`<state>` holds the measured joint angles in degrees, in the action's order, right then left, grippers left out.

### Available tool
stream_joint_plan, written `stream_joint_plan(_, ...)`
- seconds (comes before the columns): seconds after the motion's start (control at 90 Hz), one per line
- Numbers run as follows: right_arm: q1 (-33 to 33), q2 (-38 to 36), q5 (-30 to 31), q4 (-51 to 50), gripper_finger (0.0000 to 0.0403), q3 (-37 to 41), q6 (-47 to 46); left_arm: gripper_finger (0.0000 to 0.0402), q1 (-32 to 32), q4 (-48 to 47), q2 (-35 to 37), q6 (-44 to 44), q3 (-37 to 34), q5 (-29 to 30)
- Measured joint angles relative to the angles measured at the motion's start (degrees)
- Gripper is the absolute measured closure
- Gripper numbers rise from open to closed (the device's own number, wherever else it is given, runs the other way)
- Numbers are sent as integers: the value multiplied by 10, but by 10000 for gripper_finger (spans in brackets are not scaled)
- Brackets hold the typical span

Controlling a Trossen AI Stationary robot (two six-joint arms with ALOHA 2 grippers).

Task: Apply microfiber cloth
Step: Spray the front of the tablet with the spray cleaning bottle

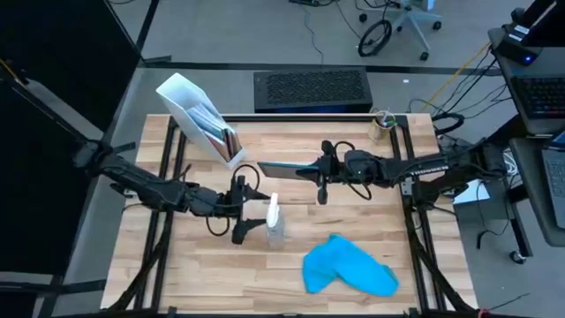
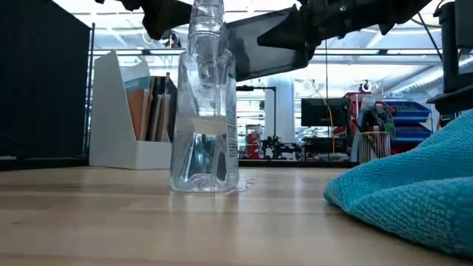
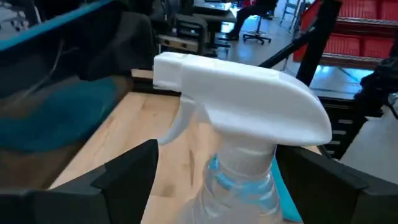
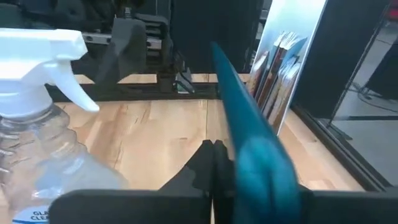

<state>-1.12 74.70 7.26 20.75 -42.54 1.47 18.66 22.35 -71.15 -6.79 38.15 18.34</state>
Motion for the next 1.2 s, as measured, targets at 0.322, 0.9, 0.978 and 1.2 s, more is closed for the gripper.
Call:
stream_joint_plan(0.322, 14, 0, 5, 2, 394, 0, 7, 91, -34, 92, -59, 60, 0, -7)
stream_joint_plan(0.9, 78, -60, 196, -199, 394, 0, -31, 91, -48, 115, -76, 57, 1, -6)
stream_joint_plan(0.978, 114, -71, 246, -249, 394, 0, -82, 91, -48, 116, -76, 57, 1, -6)
stream_joint_plan(1.2, 230, -55, 366, -278, 394, 0, -142, 91, -48, 117, -76, 56, 1, -1)
